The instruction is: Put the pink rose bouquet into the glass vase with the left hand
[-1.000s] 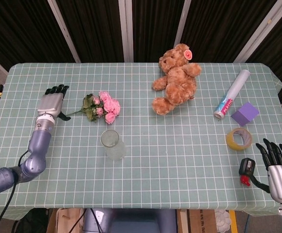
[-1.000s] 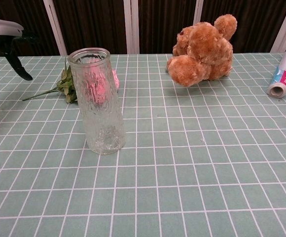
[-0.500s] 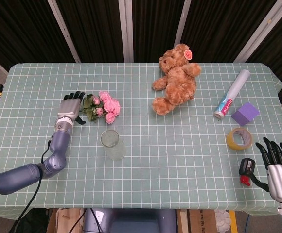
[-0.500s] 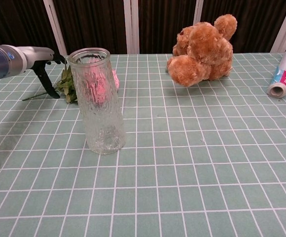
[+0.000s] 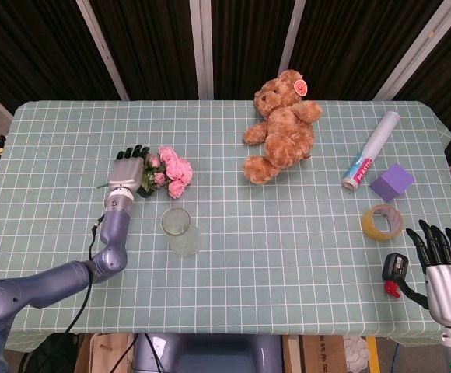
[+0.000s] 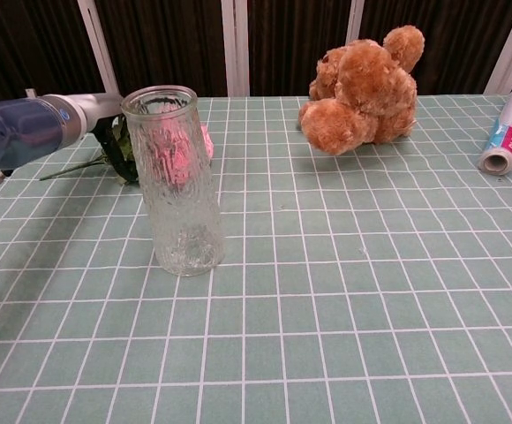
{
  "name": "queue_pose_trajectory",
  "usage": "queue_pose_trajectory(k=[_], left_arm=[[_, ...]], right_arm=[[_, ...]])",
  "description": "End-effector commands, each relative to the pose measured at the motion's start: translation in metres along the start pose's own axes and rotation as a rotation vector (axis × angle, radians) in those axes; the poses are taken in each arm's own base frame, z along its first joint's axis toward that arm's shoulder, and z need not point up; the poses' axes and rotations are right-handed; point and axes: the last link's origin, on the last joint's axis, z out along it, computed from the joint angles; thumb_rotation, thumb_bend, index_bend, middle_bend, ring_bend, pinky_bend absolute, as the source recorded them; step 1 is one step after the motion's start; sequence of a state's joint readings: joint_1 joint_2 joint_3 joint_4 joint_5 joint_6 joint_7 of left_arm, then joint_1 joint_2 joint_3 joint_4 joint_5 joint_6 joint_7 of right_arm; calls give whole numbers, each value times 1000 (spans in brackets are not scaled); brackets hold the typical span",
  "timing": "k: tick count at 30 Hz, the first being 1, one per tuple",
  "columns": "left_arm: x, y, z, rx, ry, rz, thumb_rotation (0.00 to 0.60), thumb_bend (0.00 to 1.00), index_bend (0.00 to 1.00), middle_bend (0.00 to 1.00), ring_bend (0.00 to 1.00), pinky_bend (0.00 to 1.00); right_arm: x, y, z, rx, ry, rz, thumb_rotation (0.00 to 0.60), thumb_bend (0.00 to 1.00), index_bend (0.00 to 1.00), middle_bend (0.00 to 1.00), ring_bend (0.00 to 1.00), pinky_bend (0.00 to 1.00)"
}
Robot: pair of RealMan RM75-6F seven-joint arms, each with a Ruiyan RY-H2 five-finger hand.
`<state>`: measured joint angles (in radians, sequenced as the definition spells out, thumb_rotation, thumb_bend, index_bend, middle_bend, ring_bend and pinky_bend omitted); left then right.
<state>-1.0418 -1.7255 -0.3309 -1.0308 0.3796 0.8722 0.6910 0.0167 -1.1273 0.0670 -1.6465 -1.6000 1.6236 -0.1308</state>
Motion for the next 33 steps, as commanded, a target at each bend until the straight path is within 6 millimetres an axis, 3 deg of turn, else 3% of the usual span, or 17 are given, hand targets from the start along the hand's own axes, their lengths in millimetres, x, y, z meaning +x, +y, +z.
queue_pose_trajectory(k=[1,9,13,20,26,33], left_arm=[[-2,10,3,-17,9,6,600,122,76,42,10,98],[-11,27,5,-42,40,21,600,351,150,137,100,191],[-18,31,6,-46,47,31,600,370,174,182,128,220],[-15,41,5,-74,137,22,600,461,342,377,308,439],[-10,40,3,-85,205,-25,600,472,372,404,326,458],[21,17,-2,-107,295,-117,600,472,376,397,326,457]], right_arm=[[0,0,0,-1,3,1,600,205,152,81,86,0],[1,1,0,-2,5,4,600,205,152,81,86,0],[2,1,-1,-3,11,9,600,204,154,80,86,0],[3,2,-1,-1,17,17,600,205,162,81,86,0],[4,2,-2,-3,20,23,600,204,162,81,86,0],[5,2,-4,-3,22,27,600,204,162,81,86,0]])
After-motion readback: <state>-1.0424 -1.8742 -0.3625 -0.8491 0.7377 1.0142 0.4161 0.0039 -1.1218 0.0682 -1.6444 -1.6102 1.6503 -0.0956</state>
